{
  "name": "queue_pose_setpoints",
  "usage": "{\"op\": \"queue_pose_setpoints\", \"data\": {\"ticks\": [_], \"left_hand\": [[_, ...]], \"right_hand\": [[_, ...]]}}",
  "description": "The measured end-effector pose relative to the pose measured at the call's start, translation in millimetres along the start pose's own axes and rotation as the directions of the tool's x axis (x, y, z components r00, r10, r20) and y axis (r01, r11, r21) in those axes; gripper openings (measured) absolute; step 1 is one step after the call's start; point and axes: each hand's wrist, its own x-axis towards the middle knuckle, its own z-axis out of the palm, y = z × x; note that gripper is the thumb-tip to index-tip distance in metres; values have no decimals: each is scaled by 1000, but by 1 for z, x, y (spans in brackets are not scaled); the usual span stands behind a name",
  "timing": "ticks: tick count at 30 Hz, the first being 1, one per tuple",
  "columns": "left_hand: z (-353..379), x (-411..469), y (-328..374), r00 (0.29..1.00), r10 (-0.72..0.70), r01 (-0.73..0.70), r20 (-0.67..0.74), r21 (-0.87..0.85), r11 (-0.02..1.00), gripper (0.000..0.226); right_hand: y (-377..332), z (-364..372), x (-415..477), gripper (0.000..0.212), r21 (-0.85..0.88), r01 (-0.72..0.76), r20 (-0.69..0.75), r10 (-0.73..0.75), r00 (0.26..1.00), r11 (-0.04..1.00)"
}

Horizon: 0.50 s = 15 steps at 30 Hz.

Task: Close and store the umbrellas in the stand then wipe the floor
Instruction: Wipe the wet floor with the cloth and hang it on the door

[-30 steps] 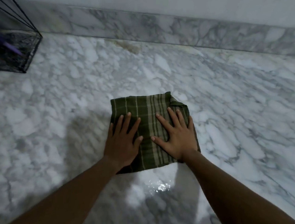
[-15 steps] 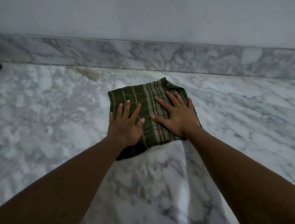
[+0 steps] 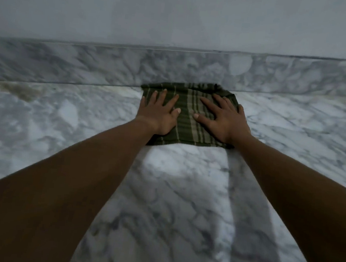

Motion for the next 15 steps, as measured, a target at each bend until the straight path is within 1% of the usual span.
{"op": "queue_pose_setpoints", "data": {"ticks": [3, 9, 15], "left_hand": [[6, 0, 54, 997, 78, -78, 25, -9, 997, 59], [37, -37, 167, 978, 205, -206, -28, -45, 978, 59], [65, -112, 245, 944, 329, -329, -5, -73, 942, 60]], "right_hand": [[48, -8, -25, 83, -15, -88, -16, 88, 996, 996], [136, -23, -110, 84, -1, -234, -27, 234, 972, 972], [180, -32, -210, 84, -7, -391, -23, 391, 920, 920]]}}
